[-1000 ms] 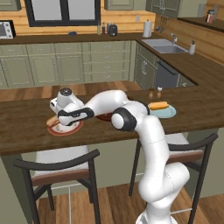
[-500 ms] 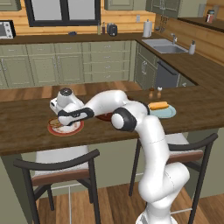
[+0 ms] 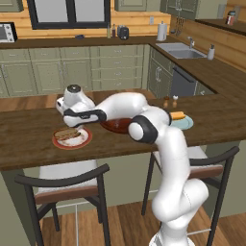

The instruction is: Place one bun and one sausage from the bowl on each plate.

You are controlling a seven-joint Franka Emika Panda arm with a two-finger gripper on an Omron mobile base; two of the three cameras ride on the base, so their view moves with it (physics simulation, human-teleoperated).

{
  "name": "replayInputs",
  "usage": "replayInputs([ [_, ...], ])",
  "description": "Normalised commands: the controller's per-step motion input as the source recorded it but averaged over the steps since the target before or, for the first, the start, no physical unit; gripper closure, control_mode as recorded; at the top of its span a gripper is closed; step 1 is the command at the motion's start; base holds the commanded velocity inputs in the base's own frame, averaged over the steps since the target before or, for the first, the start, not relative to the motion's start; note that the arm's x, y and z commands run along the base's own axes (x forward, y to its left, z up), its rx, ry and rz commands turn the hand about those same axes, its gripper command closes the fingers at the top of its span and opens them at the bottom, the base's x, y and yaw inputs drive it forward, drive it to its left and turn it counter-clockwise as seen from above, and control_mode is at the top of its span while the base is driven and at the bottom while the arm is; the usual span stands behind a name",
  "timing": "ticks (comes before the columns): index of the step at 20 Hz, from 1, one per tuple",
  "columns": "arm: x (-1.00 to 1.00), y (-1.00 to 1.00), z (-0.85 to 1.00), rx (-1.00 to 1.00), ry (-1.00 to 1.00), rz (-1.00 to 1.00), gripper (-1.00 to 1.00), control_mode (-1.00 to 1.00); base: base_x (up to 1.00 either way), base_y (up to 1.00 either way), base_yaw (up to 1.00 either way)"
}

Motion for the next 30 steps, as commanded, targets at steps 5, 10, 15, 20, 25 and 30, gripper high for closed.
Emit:
replayInputs([
  [5, -0.57, -0.98, 0.75, 0.17, -0.11, -0.01, -1.00, -1.00, 0.00, 0.00, 0.00],
  [10, -0.60, -1.00, 0.43, 0.16, -0.05, 0.00, -1.00, -1.00, 0.00, 0.00, 0.00],
  [15, -0.27, -1.00, 0.14, 0.16, 0.01, 0.20, -1.00, -1.00, 0.00, 0.00, 0.00],
  [20, 0.00, -0.50, 0.45, 0.01, 0.04, 0.34, -1.00, -1.00, 0.00, 0.00, 0.00],
  [25, 0.00, -0.26, 0.45, -0.07, 0.00, 0.37, -1.00, -1.00, 0.00, 0.00, 0.00],
  [30, 0.00, -0.37, 0.06, -0.28, 0.07, 0.32, -1.00, -1.00, 0.00, 0.00, 0.00],
])
